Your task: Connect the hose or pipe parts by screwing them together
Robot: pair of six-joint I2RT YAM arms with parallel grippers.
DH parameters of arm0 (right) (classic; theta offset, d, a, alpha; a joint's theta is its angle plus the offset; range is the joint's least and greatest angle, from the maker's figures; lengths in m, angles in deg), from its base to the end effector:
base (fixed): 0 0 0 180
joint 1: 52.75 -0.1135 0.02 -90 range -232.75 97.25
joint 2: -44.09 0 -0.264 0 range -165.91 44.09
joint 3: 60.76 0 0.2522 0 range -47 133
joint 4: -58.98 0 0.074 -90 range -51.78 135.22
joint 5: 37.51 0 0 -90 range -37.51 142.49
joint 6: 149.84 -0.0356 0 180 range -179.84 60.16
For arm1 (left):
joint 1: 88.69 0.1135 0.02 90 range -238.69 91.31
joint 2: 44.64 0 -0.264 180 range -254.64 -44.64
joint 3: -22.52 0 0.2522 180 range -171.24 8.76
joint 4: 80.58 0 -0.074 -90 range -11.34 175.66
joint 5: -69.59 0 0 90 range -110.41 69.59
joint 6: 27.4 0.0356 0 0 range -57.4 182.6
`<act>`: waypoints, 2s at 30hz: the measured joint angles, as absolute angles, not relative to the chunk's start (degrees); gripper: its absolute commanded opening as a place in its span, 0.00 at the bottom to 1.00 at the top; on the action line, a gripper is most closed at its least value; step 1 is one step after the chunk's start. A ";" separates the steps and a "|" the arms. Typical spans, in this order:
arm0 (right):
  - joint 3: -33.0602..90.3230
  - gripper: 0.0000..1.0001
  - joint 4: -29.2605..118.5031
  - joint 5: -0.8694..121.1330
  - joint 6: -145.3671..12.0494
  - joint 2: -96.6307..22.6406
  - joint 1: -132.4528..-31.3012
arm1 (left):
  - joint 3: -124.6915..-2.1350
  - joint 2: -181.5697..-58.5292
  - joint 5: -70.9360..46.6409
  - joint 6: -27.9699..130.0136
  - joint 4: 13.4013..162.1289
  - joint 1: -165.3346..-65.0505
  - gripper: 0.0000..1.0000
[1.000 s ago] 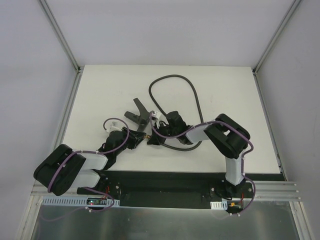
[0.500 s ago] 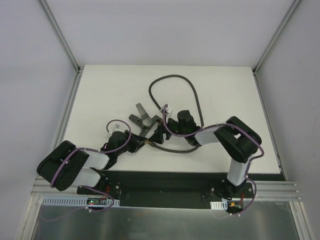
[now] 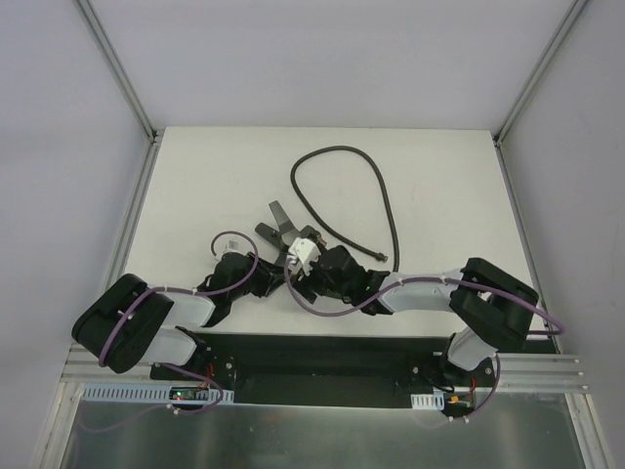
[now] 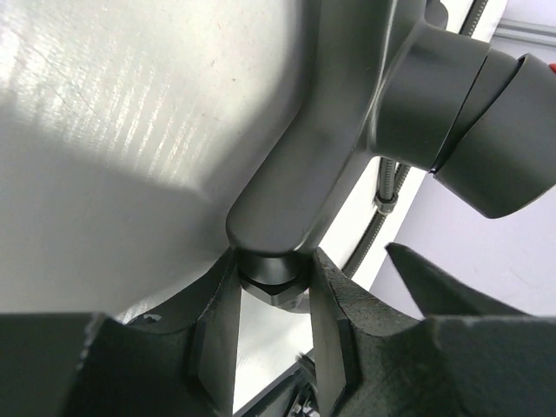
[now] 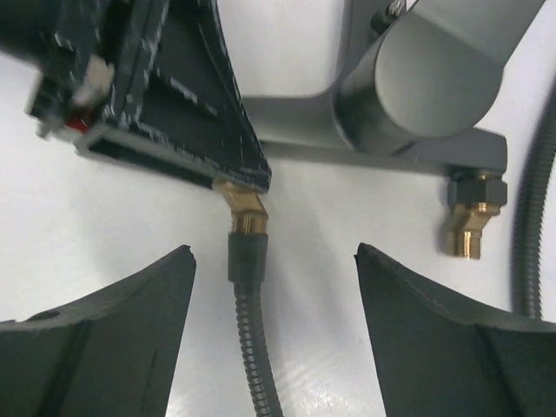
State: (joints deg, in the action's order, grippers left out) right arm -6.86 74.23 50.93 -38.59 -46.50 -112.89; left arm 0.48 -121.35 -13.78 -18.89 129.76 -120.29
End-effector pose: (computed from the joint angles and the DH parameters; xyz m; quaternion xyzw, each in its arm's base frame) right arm 0.1636 0.2831 0.1867 -0.5329 0.6314 0.1769 0.5348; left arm 0.1723 -0.1108 0.1196 -0.3253 0.7738 -0.4784 0.2579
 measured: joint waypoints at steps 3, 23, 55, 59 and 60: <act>-7.10 0.72 72.88 44.00 -35.38 -47.88 -116.47 | -0.09 -121.24 -13.08 -19.07 128.86 -120.29 0.00; -3.82 0.01 76.90 29.73 -32.29 -58.70 -122.55 | -1.75 -116.94 -12.97 -19.64 122.54 -120.13 0.00; -5.84 0.80 107.50 90.80 -76.07 -67.31 -93.44 | 1.07 -119.03 -14.39 -16.99 129.30 -120.29 0.00; -10.34 0.75 102.49 82.27 -68.95 -57.28 -94.05 | 0.57 -119.03 -13.43 -16.79 128.47 -120.27 0.00; -11.39 0.73 101.36 79.67 -66.85 -55.24 -94.68 | 0.44 -119.03 -13.38 -16.79 128.29 -120.29 0.00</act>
